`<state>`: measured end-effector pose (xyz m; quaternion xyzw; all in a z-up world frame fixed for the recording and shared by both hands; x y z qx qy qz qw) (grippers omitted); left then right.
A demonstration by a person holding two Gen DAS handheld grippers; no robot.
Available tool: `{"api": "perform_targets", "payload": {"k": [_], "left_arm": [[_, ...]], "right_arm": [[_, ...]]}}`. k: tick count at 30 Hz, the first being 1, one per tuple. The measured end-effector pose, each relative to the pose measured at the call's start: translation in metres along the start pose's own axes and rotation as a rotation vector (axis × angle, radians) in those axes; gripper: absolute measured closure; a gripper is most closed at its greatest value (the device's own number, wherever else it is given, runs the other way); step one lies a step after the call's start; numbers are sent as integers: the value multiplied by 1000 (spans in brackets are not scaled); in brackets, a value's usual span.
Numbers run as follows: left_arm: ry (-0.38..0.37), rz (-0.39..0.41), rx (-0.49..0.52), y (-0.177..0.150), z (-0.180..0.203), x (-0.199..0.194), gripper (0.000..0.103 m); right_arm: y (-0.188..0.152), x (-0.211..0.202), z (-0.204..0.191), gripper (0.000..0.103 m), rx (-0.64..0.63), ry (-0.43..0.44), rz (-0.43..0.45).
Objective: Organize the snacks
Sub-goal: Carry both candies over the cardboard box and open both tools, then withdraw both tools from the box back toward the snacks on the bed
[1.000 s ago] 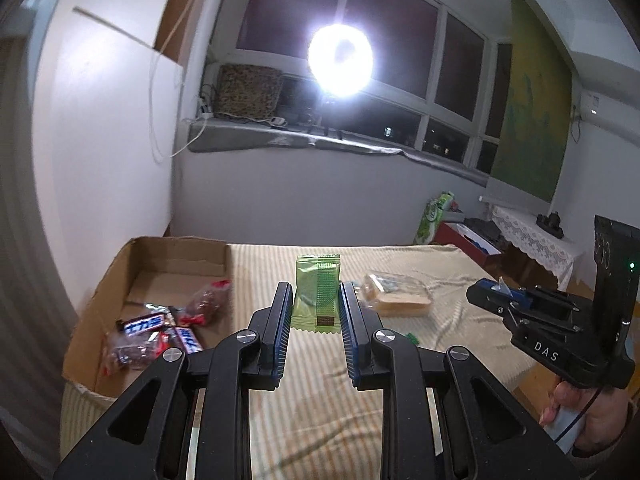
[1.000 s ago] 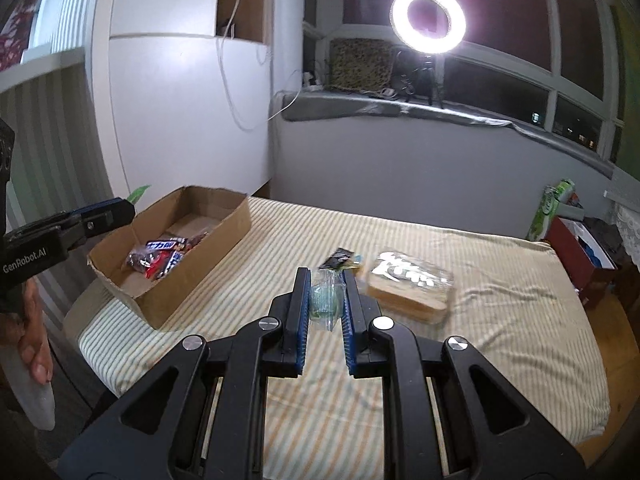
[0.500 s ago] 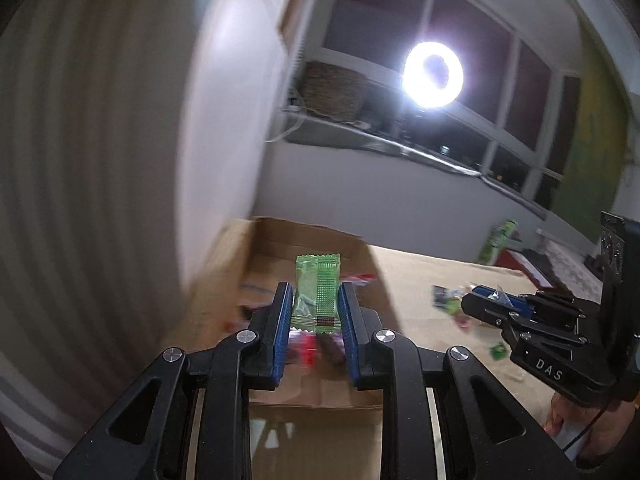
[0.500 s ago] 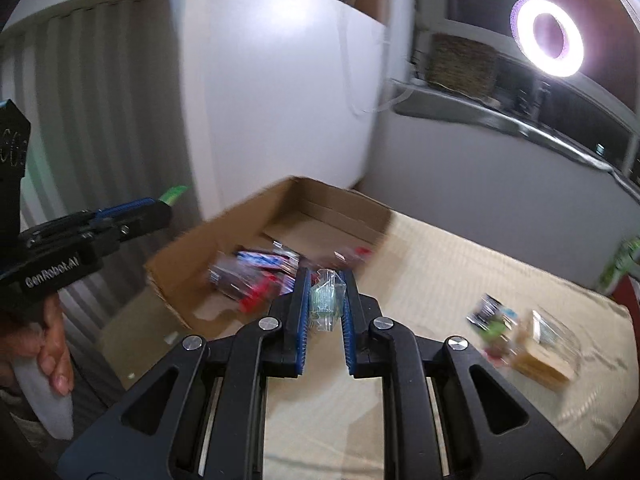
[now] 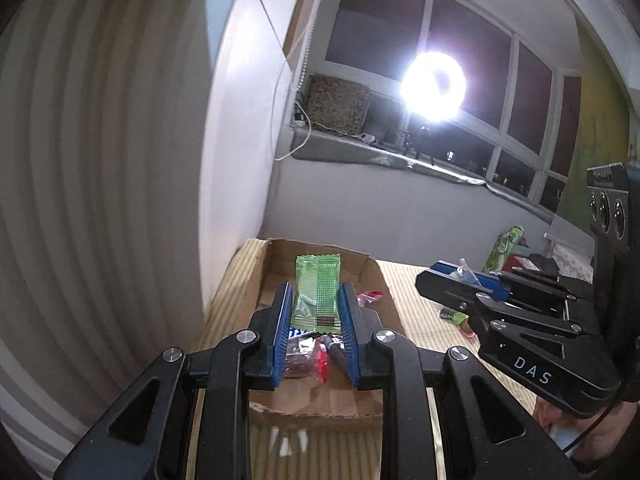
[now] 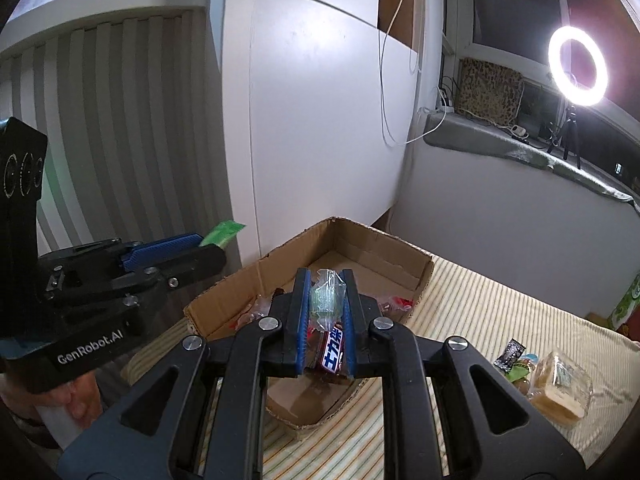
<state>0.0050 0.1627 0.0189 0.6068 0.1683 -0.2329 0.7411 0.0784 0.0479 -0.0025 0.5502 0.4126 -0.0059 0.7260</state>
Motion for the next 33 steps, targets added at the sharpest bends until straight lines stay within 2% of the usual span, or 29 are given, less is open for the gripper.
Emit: {"api": "perform_targets", "payload": {"k": [6, 8, 9, 10, 11, 13, 23, 30, 33], "left_arm": [[-5, -46, 0, -3, -4, 26, 81], [8, -74, -2, -6, -6, 38, 80], [15, -90, -2, -7, -8, 44, 76], [36, -107, -5, -9, -10, 49, 54], [55, -108, -14, -10, -12, 51, 36], [89, -71, -49, -8, -20, 48, 30], [101, -37, -66, 2, -17, 26, 30], [91, -9, -31, 3, 3, 6, 29], [89, 7, -8, 2, 14, -5, 25]], "right_arm": [[-8, 42, 10, 88, 19, 40, -63], [-13, 59, 10, 83, 13, 50, -100], [-15, 65, 12, 81, 15, 38, -104], [-17, 69, 16, 72, 29, 38, -106], [-19, 71, 19, 56, 41, 43, -106], [-19, 71, 24, 46, 55, 39, -97], [-23, 35, 26, 46, 53, 7, -48], [-29, -1, 23, 45, 62, 0, -8], [-36, -16, 27, 45, 77, -6, 8]]}}
Point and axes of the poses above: each gripper's, at about its wrist camera, not at the fingertips, and x roughly the way its jaws point, z to its right, y to its top, the point moved 2 cm from there along x, roughly the way its jaws point, and after that the axes turned 8 degrees about -z, right-handed, at the moved point
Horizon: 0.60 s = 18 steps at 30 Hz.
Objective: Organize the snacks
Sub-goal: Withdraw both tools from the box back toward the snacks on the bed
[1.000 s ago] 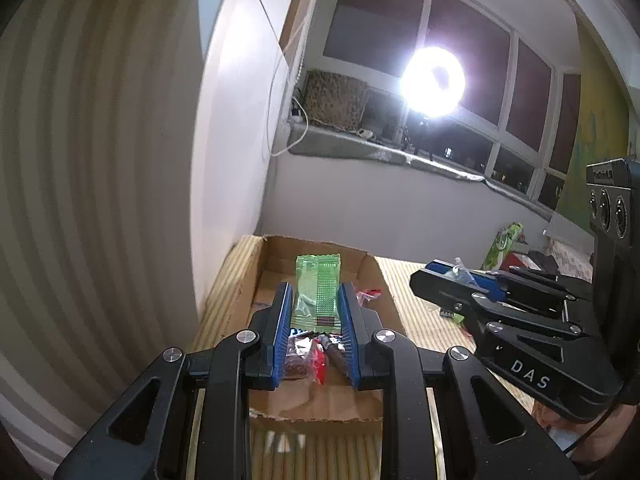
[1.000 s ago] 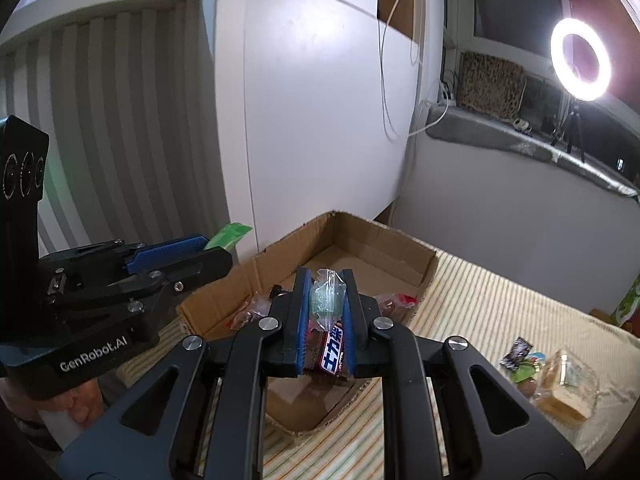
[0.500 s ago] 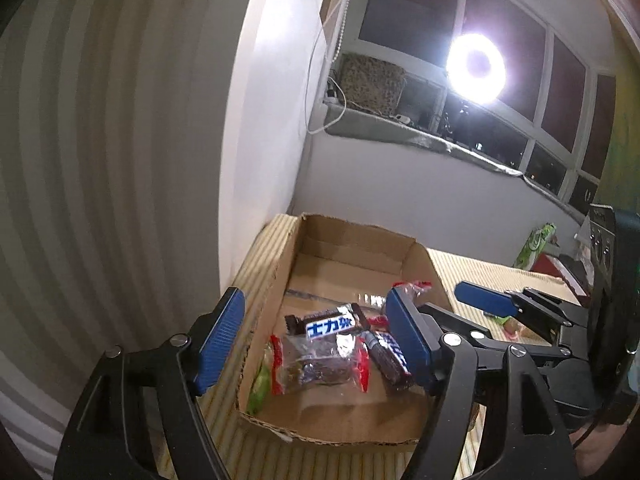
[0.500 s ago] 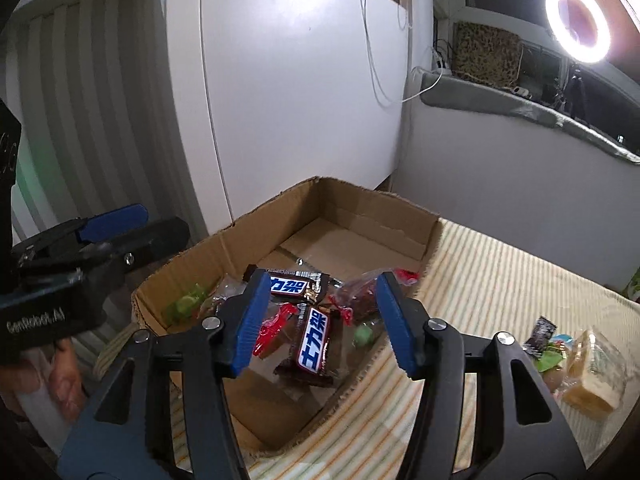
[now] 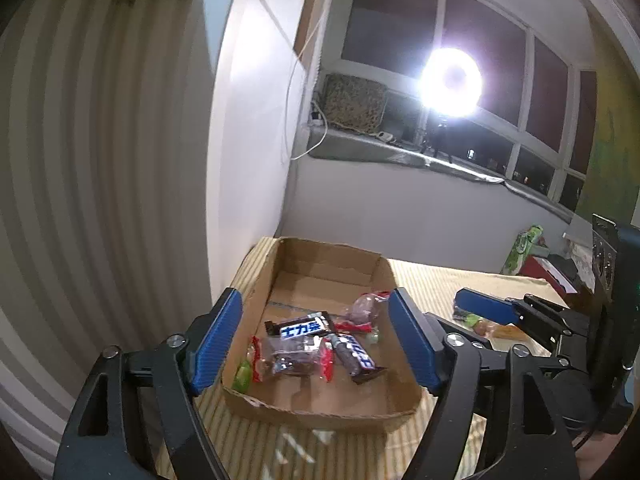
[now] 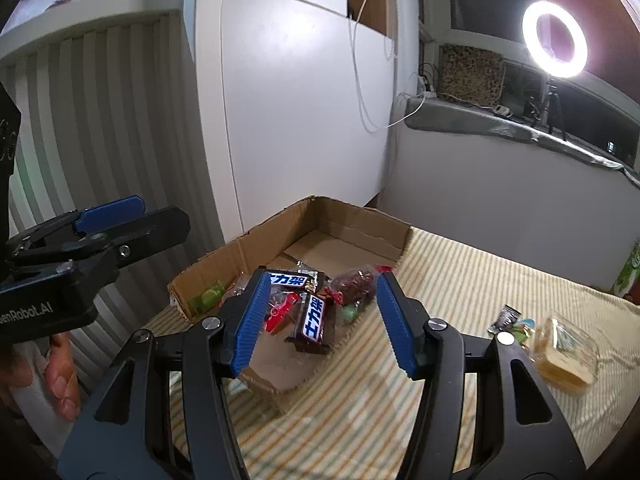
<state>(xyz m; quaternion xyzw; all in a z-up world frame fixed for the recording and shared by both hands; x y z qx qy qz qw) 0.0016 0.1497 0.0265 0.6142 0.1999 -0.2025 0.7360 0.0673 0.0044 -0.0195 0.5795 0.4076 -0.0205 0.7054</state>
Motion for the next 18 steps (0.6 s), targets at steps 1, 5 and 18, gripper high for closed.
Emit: {"api": "perform_targets", "payload": {"k": [1, 5, 18], "left_arm": [[-1, 5, 5, 0, 2, -3, 24], [-1, 13, 39, -1, 18, -12, 24], [-71, -70, 237, -22, 130, 12, 24]], "right_arm": [[-3, -5, 3, 45, 8, -2, 5], [-15, -21, 16, 45, 44, -19, 27], [-112, -76, 135, 41, 252, -226, 17]]}}
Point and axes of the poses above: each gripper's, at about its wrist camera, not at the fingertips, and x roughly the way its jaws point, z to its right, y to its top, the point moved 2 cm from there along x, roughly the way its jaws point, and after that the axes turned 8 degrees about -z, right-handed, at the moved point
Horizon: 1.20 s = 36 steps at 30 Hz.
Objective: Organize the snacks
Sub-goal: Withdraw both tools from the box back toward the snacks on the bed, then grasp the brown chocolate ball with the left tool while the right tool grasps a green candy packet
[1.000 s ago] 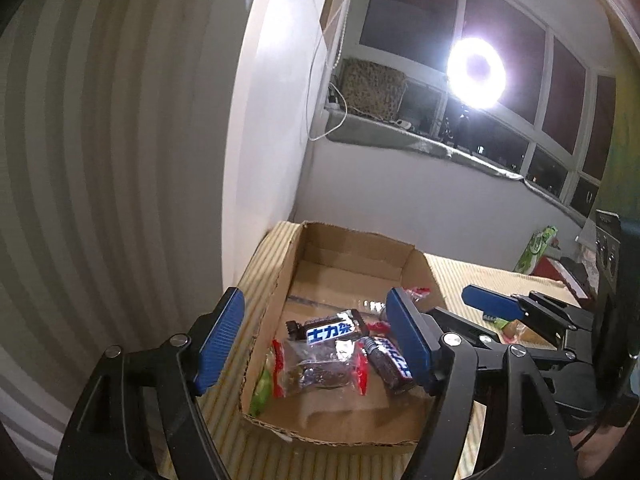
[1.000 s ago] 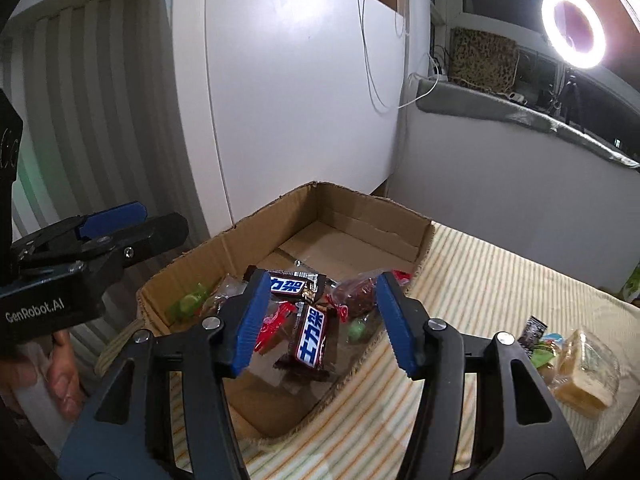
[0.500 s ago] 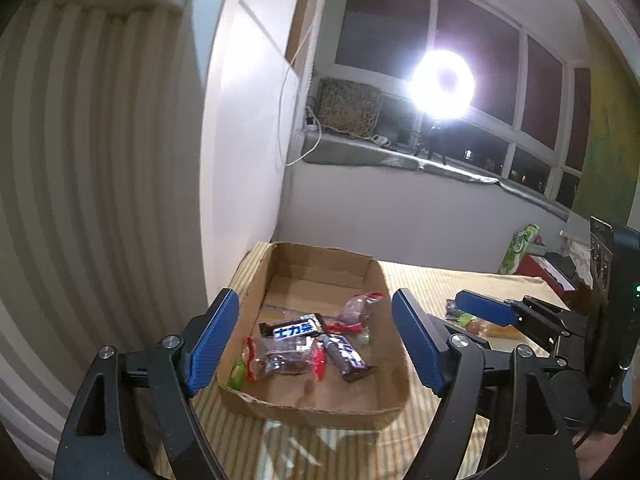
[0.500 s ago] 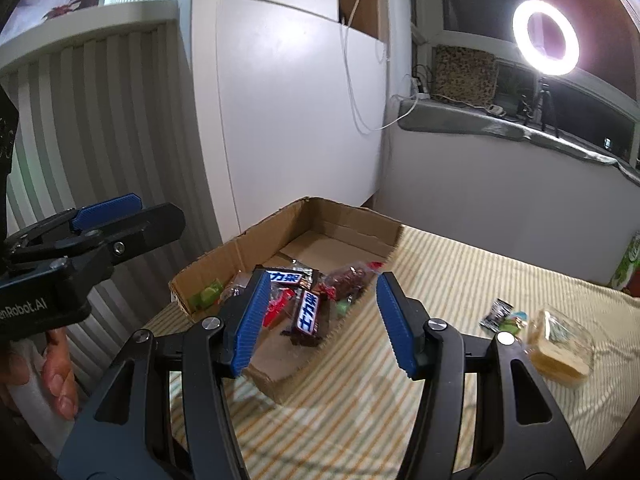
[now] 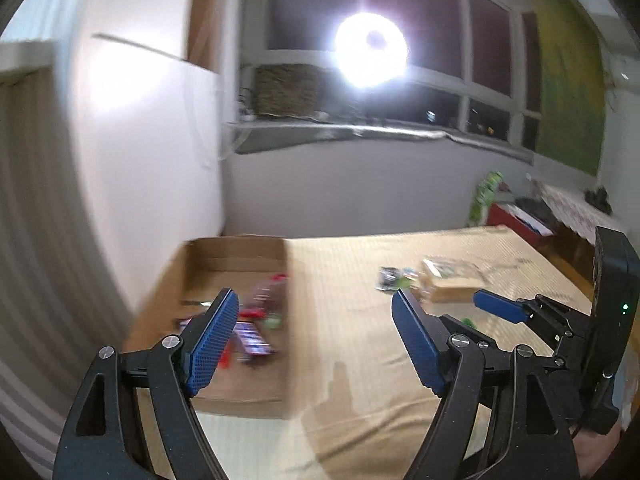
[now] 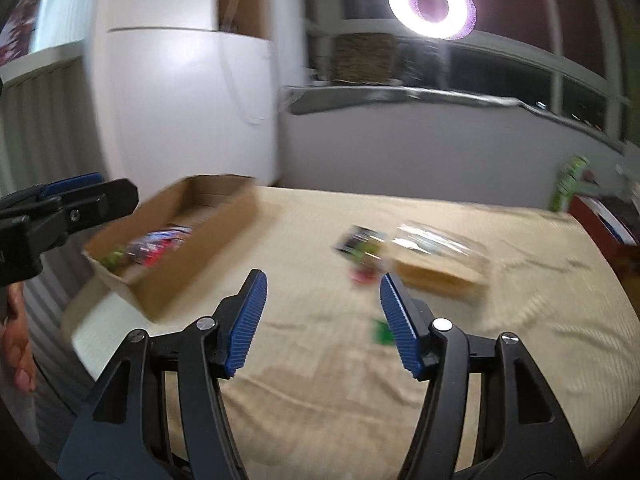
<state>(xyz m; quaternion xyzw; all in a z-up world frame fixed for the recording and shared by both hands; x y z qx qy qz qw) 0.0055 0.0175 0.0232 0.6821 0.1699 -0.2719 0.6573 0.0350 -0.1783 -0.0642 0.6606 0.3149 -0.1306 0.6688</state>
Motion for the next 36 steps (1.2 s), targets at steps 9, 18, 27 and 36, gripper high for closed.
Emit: {"api": "perform_targets", "payload": {"k": [9, 18, 27, 36], "left_arm": [[-123, -73, 151, -9, 95, 31, 24], [-121, -76, 168, -8, 105, 31, 24], [-115, -82, 120, -6, 83, 38, 24], [-116, -225, 8, 12, 69, 137, 24]], "right_arm": [[-35, -28, 94, 41, 156, -114, -17], [-35, -29, 79, 41, 133, -95, -18], [-29, -5, 52, 37, 81, -82, -65], [-21, 59, 52, 23, 33, -108, -188]]}}
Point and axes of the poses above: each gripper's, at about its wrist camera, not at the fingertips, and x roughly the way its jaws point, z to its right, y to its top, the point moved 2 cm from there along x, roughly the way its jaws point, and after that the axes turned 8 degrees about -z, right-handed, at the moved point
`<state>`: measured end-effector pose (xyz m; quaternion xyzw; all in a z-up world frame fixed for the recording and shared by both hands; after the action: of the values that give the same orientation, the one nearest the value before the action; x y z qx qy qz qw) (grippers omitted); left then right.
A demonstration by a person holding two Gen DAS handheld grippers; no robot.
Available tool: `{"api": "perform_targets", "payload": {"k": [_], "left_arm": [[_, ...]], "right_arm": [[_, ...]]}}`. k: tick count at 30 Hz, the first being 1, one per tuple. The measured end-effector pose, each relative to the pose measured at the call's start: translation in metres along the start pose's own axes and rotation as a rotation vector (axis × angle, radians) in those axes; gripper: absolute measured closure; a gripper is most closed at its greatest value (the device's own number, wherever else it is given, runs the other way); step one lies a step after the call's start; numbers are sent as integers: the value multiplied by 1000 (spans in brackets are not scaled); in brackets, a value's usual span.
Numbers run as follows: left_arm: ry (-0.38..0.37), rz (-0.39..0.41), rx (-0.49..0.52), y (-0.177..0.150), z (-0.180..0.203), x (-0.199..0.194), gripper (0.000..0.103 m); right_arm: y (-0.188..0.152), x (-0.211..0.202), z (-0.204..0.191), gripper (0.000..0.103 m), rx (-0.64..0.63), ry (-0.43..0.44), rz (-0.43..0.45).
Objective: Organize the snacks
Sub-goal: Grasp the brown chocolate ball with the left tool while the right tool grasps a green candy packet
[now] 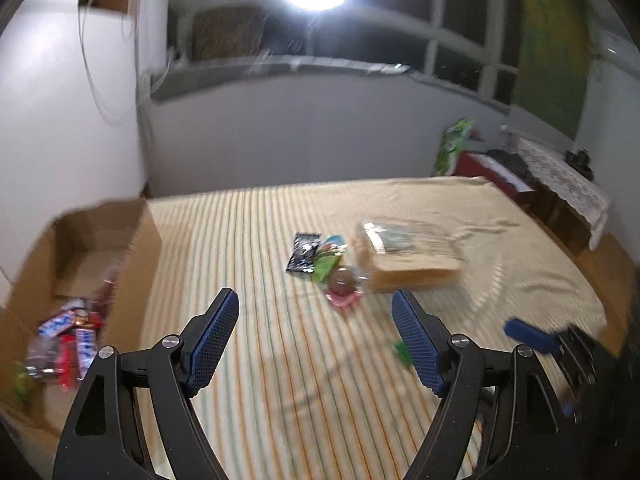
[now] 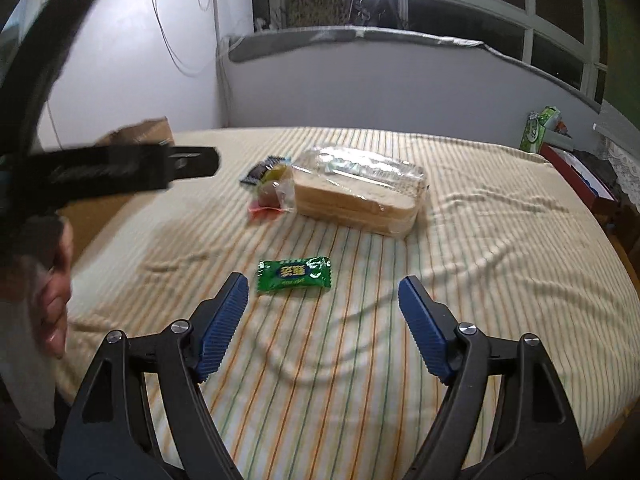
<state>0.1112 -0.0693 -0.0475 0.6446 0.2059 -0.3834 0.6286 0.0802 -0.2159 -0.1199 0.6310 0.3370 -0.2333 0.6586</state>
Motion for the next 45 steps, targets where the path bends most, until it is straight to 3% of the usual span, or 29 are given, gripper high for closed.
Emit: {"api": "perform_targets", "payload": {"k": [5, 12, 14, 20, 21, 23, 24, 25, 33, 45], "left_arm": [[-29, -88, -68, 15, -12, 45, 24], [-64, -172, -16, 9, 3, 69, 24], [-79, -201, -23, 9, 7, 76, 24], [-59, -219, -12, 16, 13, 85, 26], [-51, -219, -4, 17, 15, 86, 28], [-26, -208, 28, 16, 21, 88, 46], [-17, -200, 34, 16, 22, 88, 54], [-15, -194, 36, 17, 22, 88, 72], [-57, -178, 18, 15, 18, 80, 78], [-120, -137, 1, -29, 7, 32, 78]], "right_arm": [[10, 22, -2, 23, -23, 13, -55], [12, 34, -3, 23, -37, 32, -95], [12, 35, -4, 38, -44, 39, -96], [6, 30, 5, 67, -29, 38, -75], [5, 30, 7, 70, -24, 42, -69], [2, 29, 14, 83, -4, 50, -53], [2, 29, 16, 85, 6, 60, -48], [1, 28, 18, 88, 13, 68, -45], [-5, 22, 25, 94, 25, 94, -26], [-17, 7, 19, 95, 53, 95, -4]]}}
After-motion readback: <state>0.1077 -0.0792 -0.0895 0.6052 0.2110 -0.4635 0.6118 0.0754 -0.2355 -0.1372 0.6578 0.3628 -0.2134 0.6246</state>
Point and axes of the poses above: each gripper's, at about its wrist camera, not at the fingertips, and x roughly the way its jaws point, z to its right, y to its top, the point moved 2 cm from there along x, roughly the way its jaws point, and after that the axes turned 8 degrees about -z, right-handed, at the moved point
